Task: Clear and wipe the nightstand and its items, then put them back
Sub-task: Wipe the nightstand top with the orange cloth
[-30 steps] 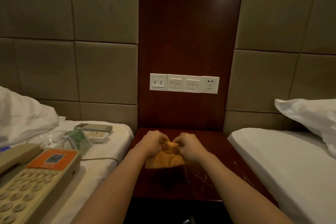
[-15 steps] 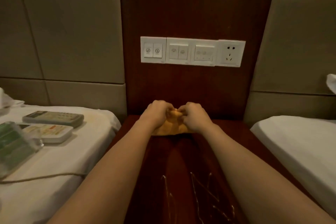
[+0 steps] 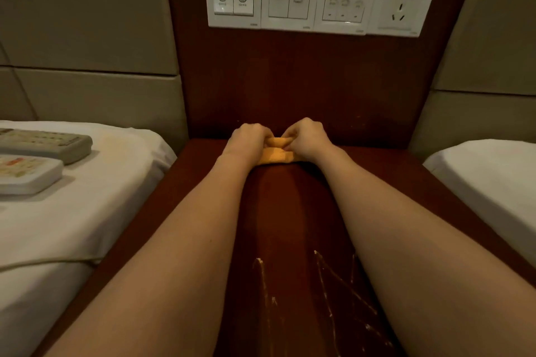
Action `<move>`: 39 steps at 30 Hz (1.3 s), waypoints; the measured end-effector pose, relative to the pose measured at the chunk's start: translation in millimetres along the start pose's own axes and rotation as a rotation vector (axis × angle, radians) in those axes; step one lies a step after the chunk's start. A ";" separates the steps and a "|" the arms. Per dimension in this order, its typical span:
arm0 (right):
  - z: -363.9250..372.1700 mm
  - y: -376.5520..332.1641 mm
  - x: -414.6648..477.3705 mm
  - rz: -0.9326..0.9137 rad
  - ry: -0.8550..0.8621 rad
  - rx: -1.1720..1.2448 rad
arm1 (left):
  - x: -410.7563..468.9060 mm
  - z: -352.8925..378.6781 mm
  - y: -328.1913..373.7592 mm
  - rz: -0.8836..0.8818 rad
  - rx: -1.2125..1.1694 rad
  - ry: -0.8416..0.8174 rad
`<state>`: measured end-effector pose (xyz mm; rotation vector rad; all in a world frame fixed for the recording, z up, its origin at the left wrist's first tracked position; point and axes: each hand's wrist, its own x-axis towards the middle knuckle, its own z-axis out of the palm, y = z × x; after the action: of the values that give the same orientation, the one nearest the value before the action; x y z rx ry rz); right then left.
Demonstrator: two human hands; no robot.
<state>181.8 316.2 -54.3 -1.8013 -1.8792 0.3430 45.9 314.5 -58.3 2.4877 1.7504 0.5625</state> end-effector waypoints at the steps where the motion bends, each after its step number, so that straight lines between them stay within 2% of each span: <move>1: 0.5 -0.5 -0.5 0.008 0.004 0.003 | -0.3 0.1 -0.4 -0.006 -0.008 0.003; 11: -6.5 -15.5 -48.3 0.022 -0.018 -0.030 | -39.7 -14.7 6.7 -0.055 -0.098 -0.056; 19: -15.6 -28.2 -120.1 0.015 -0.052 -0.045 | -111.7 -26.8 24.8 -0.016 -0.045 -0.056; 39: -43.5 -51.8 -280.9 0.047 -0.167 -0.026 | -259.5 -61.6 73.6 -0.001 -0.107 -0.180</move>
<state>157.4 28.5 -43.3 -1.8879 -1.9640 0.5023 16.3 39.5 -51.6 2.3818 1.6124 0.4058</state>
